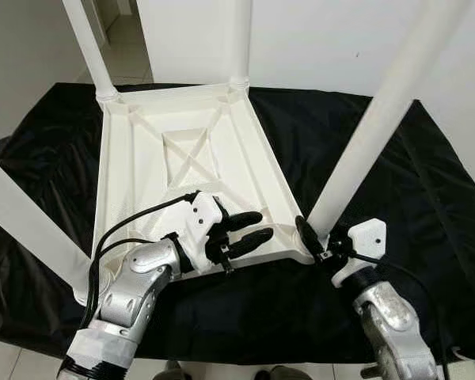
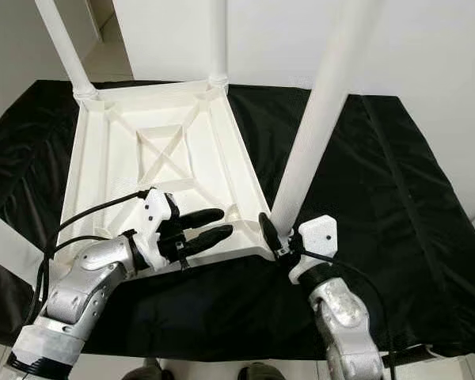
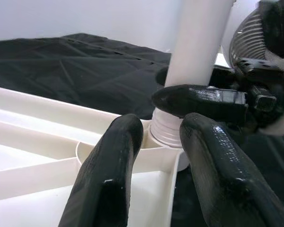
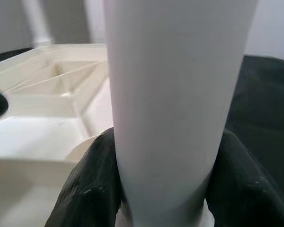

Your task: Building children table

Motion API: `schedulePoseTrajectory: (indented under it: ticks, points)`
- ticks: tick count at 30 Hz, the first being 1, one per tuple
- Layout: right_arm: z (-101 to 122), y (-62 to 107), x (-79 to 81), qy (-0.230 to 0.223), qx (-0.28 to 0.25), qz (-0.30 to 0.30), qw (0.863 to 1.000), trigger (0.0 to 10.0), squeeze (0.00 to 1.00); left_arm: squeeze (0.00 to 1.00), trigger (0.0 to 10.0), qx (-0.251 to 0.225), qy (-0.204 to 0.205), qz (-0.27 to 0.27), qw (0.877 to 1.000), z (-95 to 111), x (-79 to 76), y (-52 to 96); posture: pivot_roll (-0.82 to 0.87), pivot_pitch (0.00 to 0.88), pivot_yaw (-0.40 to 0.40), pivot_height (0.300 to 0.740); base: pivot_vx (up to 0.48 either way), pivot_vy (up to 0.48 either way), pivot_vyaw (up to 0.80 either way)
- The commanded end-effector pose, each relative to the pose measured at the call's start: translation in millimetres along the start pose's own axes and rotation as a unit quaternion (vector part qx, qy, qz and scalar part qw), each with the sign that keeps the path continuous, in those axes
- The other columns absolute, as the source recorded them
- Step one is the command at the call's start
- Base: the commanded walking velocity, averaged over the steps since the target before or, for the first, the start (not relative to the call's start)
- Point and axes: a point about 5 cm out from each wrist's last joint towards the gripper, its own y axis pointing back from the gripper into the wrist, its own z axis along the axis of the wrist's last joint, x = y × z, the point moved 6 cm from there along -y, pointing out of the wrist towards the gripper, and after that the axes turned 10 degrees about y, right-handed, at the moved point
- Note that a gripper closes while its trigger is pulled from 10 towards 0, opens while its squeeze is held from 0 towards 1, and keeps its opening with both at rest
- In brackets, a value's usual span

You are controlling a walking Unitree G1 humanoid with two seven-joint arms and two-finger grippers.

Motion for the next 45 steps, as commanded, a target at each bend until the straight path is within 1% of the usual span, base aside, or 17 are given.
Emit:
schedulePoseTrajectory:
  ticks: [1, 2, 3, 4, 7, 14, 15, 17, 22, 23, 26, 27, 31, 32, 35, 38, 45]
  points:
    - [-1.9, 1.4, 1.4, -0.009, 0.018, -0.035, 0.999, 10.0, 0.00, 0.00, 10.0, -0.008, -0.005, 0.000, 1.000, 3.1, -1.6, -1.1, -0.05, 0.055, -0.007, 0.740, 0.000, 0.000, 0.00]
    - [-1.9, 1.4, 1.4, -0.009, 0.018, -0.035, 0.999, 10.0, 0.00, 0.00, 10.0, -0.008, -0.005, 0.000, 1.000, 3.1, -1.6, -1.1, -0.05, 0.055, -0.007, 0.740, 0.000, 0.000, 0.00]
    - [-3.0, 0.1, -2.7, -0.003, 0.029, -0.086, 0.996, 10.0, 0.00, 0.00, 10.0, -0.009, -0.005, 0.002, 1.000, 2.5, -1.6, -2.9, -0.05, 0.055, -0.003, 0.740, 0.000, 0.000, 0.00]
    - [-3.0, 0.1, -2.7, -0.003, 0.029, -0.086, 0.996, 10.0, 0.00, 0.00, 10.0, -0.009, -0.005, 0.002, 1.000, 2.5, -1.6, -2.9, -0.05, 0.055, -0.003, 0.740, 0.000, 0.000, 0.00]
    - [-3.0, -2.9, -8.3, -0.001, 0.044, -0.169, 0.985, 10.0, 0.00, 0.00, 10.0, -0.012, -0.003, 0.002, 1.000, 2.7, -1.7, -6.7, -0.05, 0.055, -0.002, 0.740, 0.000, 0.000, 0.00]
    - [-0.6, -4.9, -1.2, -0.001, 0.037, -0.151, 0.988, 10.0, 0.00, 0.00, 10.0, -0.015, -0.003, 0.003, 1.000, 5.1, 0.6, -8.0, -0.06, 0.053, 0.001, 0.740, 0.000, 0.000, 0.00]
    - [1.3, -3.6, 0.3, -0.014, 0.031, -0.141, 0.989, 10.0, 1.00, 0.00, 10.0, -0.015, -0.004, 0.003, 1.000, 5.1, 0.8, -7.9, -0.06, 0.051, 0.002, 0.740, 0.000, 0.000, 0.00]
    - [4.0, -2.5, 2.5, -0.026, 0.021, -0.128, 0.991, 10.0, 1.00, 0.00, 10.0, -0.015, -0.004, 0.003, 1.000, 4.9, 0.9, -8.1, -0.06, 0.048, 0.002, 0.740, 0.000, 0.000, 0.00]
    - [7.4, 1.5, 3.5, -0.013, 0.011, -0.084, 0.996, 10.0, 1.00, 0.00, 10.0, -0.011, -0.005, -0.005, 1.000, 4.3, -0.6, -8.4, -0.06, 0.040, 0.001, 0.740, 0.000, 0.000, 0.00]
    - [7.4, 2.9, 1.6, -0.003, 0.009, -0.065, 0.998, 10.0, 0.00, 0.00, 10.0, -0.007, -0.006, -0.012, 1.000, 3.2, -2.6, -8.2, -0.06, 0.040, 0.000, 0.740, 0.000, 0.000, 0.00]
    - [7.5, 4.2, 0.4, 0.008, 0.006, -0.040, 0.999, 10.0, 0.00, 0.00, 10.0, 0.000, -0.004, -0.022, 1.000, 1.0, -5.1, -8.1, -0.06, 0.036, 0.000, 0.740, 0.000, 0.000, 0.00]
    - [6.4, 5.1, -1.0, 0.016, 0.005, -0.011, 1.000, 10.0, 0.00, 0.00, 10.0, 0.007, -0.007, -0.031, 0.999, -1.0, -7.1, -8.1, -0.06, 0.032, 0.001, 0.740, 0.000, 0.000, 0.00]
    - [4.1, 5.6, -5.2, 0.032, 0.003, 0.040, 0.999, 10.0, 0.00, 0.00, 10.0, 0.023, -0.012, -0.042, 0.999, -5.8, -9.2, -8.9, -0.06, 0.029, 0.002, 0.740, 0.000, 0.000, 0.00]
    - [0.1, 4.7, -8.2, 0.035, 0.008, 0.079, 0.996, 10.0, 0.00, 0.00, 10.0, 0.031, -0.017, -0.048, 0.998, -9.0, -10.0, -9.6, -0.07, 0.023, 0.005, 0.740, 0.000, 0.000, 0.00]
    - [-1.6, 4.6, -8.7, 0.037, 0.012, 0.097, 0.995, 10.0, 0.00, 0.00, 10.0, 0.033, -0.019, -0.050, 0.998, -9.9, -10.3, -9.7, -0.07, 0.023, 0.005, 0.740, 0.000, 0.000, 0.00]
    - [-14.2, 1.5, -6.7, 0.063, 0.029, 0.166, 0.984, 10.0, 0.00, 0.00, 10.0, 0.036, -0.014, -0.057, 0.998, -11.3, -12.2, -12.1, -0.07, 0.006, 0.017, 0.740, 0.000, 0.000, 0.00]
    - [-19.1, -6.0, -8.3, 0.084, 0.030, 0.198, 0.976, 10.0, 0.00, 0.00, 10.0, 0.038, -0.021, -0.060, 0.997, -12.1, -12.9, -15.8, -0.07, 0.000, 0.022, 0.740, 0.000, 0.000, 0.00]
